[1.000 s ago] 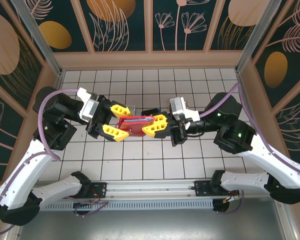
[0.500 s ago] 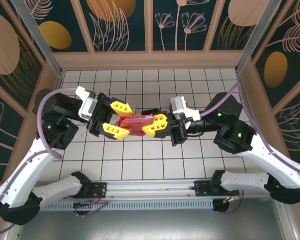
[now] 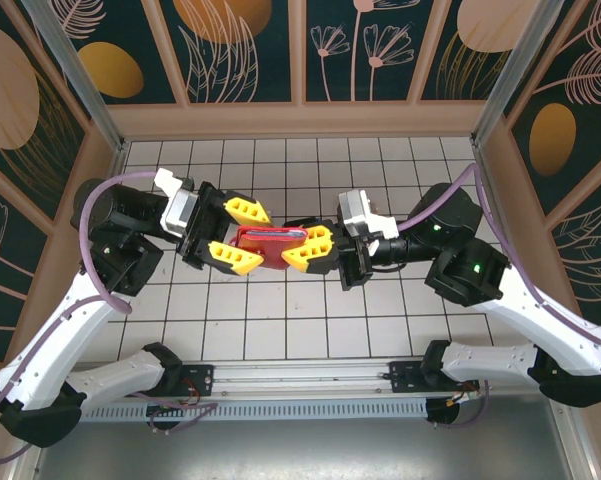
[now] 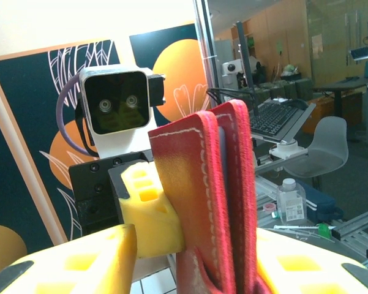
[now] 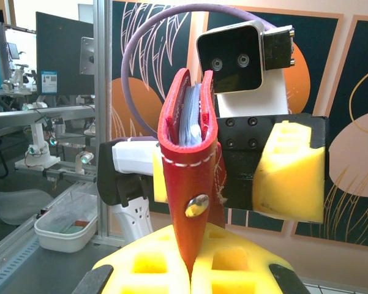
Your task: Take the credit cards out of the card holder
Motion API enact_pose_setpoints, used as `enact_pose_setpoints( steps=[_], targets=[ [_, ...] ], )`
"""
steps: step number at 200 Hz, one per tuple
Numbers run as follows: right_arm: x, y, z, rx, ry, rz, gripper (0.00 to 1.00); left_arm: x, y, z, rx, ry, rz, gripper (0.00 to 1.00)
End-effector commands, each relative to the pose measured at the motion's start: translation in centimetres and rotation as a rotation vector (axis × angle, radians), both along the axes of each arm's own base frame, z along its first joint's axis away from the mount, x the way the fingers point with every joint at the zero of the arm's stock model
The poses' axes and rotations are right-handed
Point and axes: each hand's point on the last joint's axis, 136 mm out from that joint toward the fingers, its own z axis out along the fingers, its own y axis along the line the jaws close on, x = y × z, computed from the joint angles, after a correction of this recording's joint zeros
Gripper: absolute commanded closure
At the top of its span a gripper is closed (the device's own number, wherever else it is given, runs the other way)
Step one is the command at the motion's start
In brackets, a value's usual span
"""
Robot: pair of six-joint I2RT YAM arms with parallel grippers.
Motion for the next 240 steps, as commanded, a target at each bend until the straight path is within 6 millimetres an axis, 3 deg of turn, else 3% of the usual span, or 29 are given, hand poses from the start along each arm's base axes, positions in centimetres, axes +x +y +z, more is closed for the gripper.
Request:
enact_pose_setpoints(
  steps=[1, 24, 74, 127, 157, 198, 240],
  targets=[
    [-1.1, -0.1, 1.4, 0.038, -0.007, 0.050, 1.00, 1.1, -0.3, 0.4, -0.034, 0.018, 0.055, 0.56],
    [-0.3, -0.4, 1.6, 0.054, -0.002, -0.010, 1.00, 0.5, 0.1, 0.4, -0.032, 0.010, 0.048, 0.47],
    [-0.4, -1.3, 1.9, 0.063, -0.005, -0.033, 1.00, -1.5, 1.2, -0.1, -0.005, -0.031, 0.031, 0.42],
    [-1.0, -1.4, 1.7, 0.057, -0.009, -0.001, 1.00, -1.4, 1.2, -0.1, 0.000, -0.027, 0.026, 0.46],
    [-1.1, -1.4, 1.6, 0.053, -0.008, 0.009, 1.00, -1.5, 1.2, 0.1, -0.004, -0.033, 0.024, 0.56],
    [-1.6, -2.0, 1.7, 0.067, -0.018, 0.018, 1.00, -1.9, 1.5, 0.3, -0.003, -0.043, 0.020, 0.49],
    [-1.6, -2.1, 1.5, 0.054, -0.014, 0.018, 1.00, -2.0, 1.7, 0.5, -0.009, -0.052, 0.041, 0.49]
  ],
)
